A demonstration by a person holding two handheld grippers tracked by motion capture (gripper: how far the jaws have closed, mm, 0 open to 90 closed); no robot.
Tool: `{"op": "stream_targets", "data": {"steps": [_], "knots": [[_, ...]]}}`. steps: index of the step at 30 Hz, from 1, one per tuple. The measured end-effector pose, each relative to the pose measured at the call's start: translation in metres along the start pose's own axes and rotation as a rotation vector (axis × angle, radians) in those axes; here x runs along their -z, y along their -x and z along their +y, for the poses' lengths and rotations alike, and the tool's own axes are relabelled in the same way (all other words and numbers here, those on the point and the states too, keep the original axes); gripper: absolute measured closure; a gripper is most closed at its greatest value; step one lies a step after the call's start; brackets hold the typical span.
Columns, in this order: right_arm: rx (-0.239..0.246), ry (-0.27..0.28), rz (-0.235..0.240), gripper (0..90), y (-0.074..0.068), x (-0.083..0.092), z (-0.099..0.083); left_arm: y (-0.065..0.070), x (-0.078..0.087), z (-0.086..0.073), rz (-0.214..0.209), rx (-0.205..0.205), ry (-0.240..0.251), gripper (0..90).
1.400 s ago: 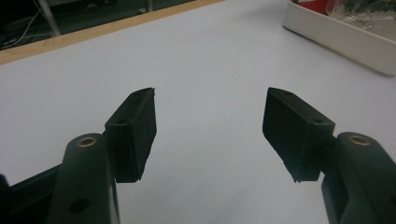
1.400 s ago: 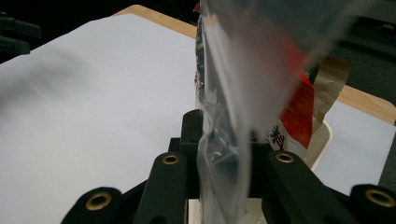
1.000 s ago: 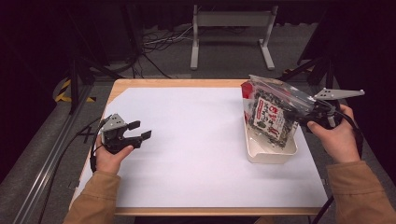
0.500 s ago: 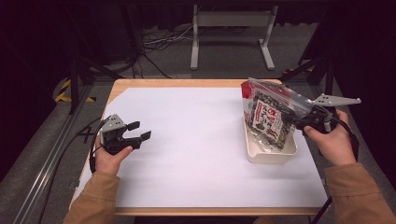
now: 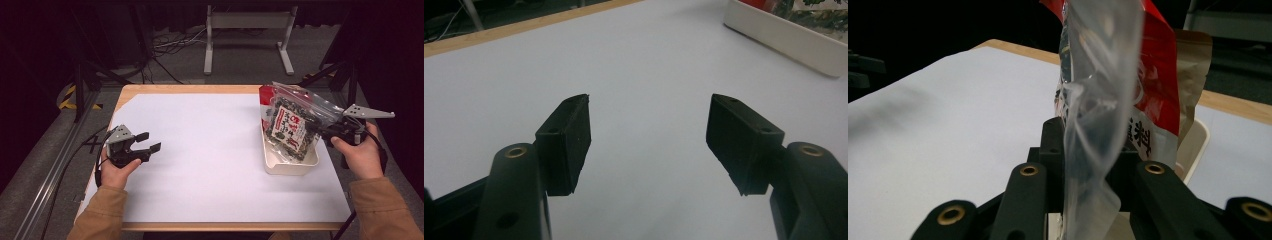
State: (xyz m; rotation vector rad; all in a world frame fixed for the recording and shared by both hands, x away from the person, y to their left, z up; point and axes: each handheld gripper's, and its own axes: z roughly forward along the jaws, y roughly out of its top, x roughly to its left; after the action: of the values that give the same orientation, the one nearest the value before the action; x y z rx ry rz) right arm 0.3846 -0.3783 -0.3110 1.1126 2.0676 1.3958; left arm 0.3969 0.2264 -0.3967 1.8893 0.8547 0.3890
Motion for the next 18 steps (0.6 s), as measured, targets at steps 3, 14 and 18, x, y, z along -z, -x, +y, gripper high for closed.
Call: {"op": "stream_targets", "data": {"steps": [3, 14, 18], "knots": [[0.017, 0.014, -0.009, 67.1, -0.002, 0.0, -0.001, 0.0, 0.001, -0.001, 0.001, -0.008, -0.001, 35.1], [0.009, 0.099, -0.088, 34.6, -0.009, 0.018, -0.024, 0.013, 0.02, -0.006, -0.022, -0.021, 0.004, 33.8], [0.035, 0.107, -0.106, 32.7, -0.019, 0.028, -0.03, 0.019, 0.03, -0.009, -0.024, -0.029, 0.012, 33.6]]}}
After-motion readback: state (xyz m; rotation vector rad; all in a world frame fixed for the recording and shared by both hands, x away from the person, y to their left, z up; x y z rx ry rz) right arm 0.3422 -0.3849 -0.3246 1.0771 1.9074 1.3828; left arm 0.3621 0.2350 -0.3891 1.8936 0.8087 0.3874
